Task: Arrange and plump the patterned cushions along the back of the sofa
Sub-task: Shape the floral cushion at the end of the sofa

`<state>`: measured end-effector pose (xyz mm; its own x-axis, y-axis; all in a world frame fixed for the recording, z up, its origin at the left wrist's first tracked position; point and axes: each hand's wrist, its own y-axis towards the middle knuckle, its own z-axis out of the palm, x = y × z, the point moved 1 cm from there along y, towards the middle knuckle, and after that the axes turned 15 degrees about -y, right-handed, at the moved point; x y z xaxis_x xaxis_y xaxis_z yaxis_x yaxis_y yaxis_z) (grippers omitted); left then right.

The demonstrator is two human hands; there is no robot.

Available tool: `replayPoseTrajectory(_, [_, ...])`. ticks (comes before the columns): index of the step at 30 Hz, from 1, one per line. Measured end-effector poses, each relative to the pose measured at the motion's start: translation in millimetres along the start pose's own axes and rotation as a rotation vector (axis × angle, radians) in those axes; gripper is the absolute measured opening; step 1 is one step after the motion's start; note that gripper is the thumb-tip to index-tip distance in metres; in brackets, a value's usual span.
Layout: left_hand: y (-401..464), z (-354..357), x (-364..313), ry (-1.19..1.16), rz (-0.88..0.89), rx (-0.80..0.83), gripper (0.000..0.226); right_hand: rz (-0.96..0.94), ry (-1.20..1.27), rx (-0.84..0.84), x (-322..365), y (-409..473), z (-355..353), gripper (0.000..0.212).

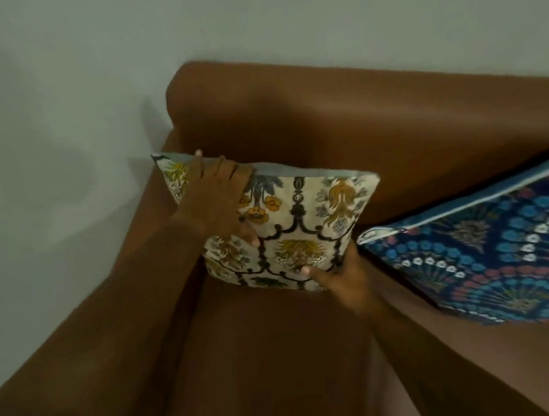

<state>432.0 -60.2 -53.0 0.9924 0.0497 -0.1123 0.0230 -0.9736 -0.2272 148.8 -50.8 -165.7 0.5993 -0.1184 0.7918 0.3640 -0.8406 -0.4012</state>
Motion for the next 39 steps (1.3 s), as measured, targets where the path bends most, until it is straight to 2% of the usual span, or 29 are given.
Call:
replayPoseTrajectory(3, [0.2,3.6,31.7,-0.036,-0.024,0.009,0.129,-0.001,-0.015,-0.114,4.0,10.4,31.0,0.082])
replayPoseTrajectory(6, [-18.2,3.3,63.4,-0.241,-0.135,-0.039,0.123,0.003,-0.067,-0.208,34.5,12.0,46.1,0.058])
replayPoseTrajectory(9, [-34.2,-18.0,82.2,-0.486,-0.257,-0.106,0.116,-0.074,-0.191,-0.321,78.6,22.1,44.5,0.048])
replayPoseTrajectory(12, [-44.8,-32.5,94.0,-0.64,-0.393,-0.233,0.11,-0.205,-0.268,-0.395,130.4,33.5,30.2,0.047])
replayPoseTrajectory(15, [-63.2,-28.1,100.9,-0.792,-0.496,-0.416,0.119,-0.387,-0.411,-0.427,163.0,51.3,15.3,0.052])
replayPoseTrajectory(17, [-71.6,-11.0,101.5,-0.89,-0.555,-0.399,0.127,-0.481,-0.508,-0.41,165.0,66.5,10.6,0.056])
replayPoseTrajectory(19, [-73.6,9.3,95.1,-0.98,-0.607,-0.29,0.126,-0.513,-0.561,-0.369,150.0,78.7,10.8,0.068])
replayPoseTrajectory(21, [-68.5,22.9,87.0,-0.967,-0.612,-0.219,0.117,-0.496,-0.576,-0.356,126.9,84.9,10.3,0.083])
replayPoseTrajectory(23, [-58.3,26.5,84.0,-0.898,-0.574,-0.217,0.113,-0.467,-0.58,-0.372,111.5,87.6,9.5,0.088])
replayPoseTrajectory(26, [-51.0,27.8,94.5,-0.79,-0.523,-0.288,0.12,-0.457,-0.602,-0.42,110.3,86.9,9.9,0.086])
replayPoseTrajectory(31, [-76.0,23.7,86.3,-0.711,-0.445,-0.442,0.127,-0.422,-0.492,-0.637,128.7,66.4,15.9,0.075])
replayPoseTrajectory(33, [-83.5,29.2,76.5,-0.677,-0.404,-0.439,0.121,-0.44,-0.529,-0.554,125.3,60.2,24.3,0.073])
replayPoseTrajectory(35, [-86.4,42.6,79.7,-0.644,-0.38,-0.356,0.114,-0.399,-0.617,-0.433,112.2,61.4,27.5,0.077])
replayPoseTrajectory(39, [-89.0,48.0,83.1,-0.62,-0.44,-0.413,0.114,-0.295,-0.603,-0.483,99.7,62.9,7.7,0.083])
